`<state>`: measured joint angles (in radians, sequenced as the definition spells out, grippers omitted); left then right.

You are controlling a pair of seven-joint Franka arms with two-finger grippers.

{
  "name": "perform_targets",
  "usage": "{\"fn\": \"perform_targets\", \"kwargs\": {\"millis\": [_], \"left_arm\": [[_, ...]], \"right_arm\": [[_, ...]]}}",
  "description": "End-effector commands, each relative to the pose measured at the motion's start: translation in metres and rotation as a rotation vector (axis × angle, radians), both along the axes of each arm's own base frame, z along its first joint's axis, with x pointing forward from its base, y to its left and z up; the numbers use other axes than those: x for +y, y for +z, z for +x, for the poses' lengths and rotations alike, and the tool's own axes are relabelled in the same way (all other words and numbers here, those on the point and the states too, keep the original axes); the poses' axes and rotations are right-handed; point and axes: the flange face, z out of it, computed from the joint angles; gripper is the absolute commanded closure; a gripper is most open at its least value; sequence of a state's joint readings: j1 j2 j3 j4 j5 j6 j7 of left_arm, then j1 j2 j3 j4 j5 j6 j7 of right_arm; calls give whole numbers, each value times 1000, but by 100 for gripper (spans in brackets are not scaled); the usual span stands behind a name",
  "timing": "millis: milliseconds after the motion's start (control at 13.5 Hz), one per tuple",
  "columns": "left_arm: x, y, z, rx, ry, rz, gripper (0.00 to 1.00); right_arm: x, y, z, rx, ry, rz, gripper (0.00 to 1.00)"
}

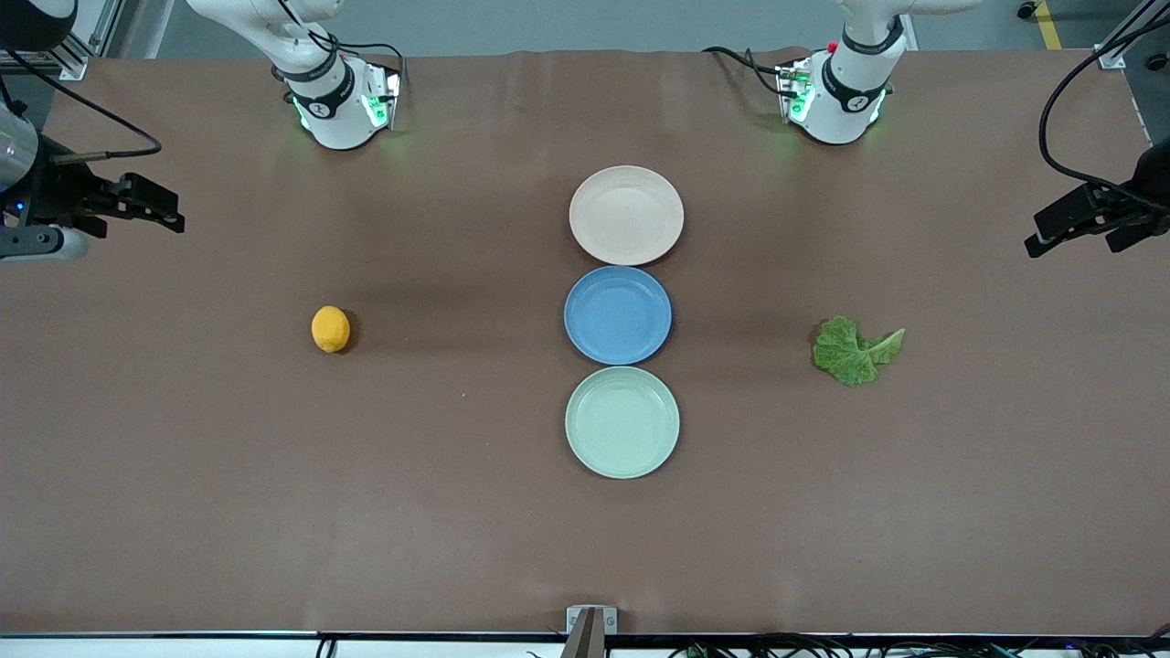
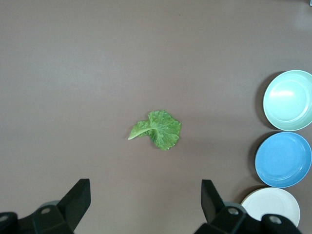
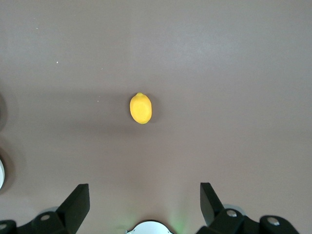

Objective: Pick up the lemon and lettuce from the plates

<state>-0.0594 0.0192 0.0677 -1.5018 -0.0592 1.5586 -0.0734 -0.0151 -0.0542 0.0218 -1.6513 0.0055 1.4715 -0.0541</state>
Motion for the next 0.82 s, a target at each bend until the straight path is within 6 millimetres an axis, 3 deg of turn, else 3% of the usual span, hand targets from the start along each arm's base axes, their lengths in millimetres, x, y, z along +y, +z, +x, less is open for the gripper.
{"fn": "perform_targets", "kwargs": {"millis": [0,446,594,743], "left_arm": [[1,4,1,7,-11,23,0],[1,4,1,7,-11,23,0],[1,4,1,7,-11,23,0],[1,4,1,7,-11,23,0]], "right_arm": [[4,9,-20,-26,14,5,0],[-4,23,-20,-67,-11,18,0],[-4,31,-13,-93,-15,32,0],[-4,24,5,-83,-21,50,0]]}}
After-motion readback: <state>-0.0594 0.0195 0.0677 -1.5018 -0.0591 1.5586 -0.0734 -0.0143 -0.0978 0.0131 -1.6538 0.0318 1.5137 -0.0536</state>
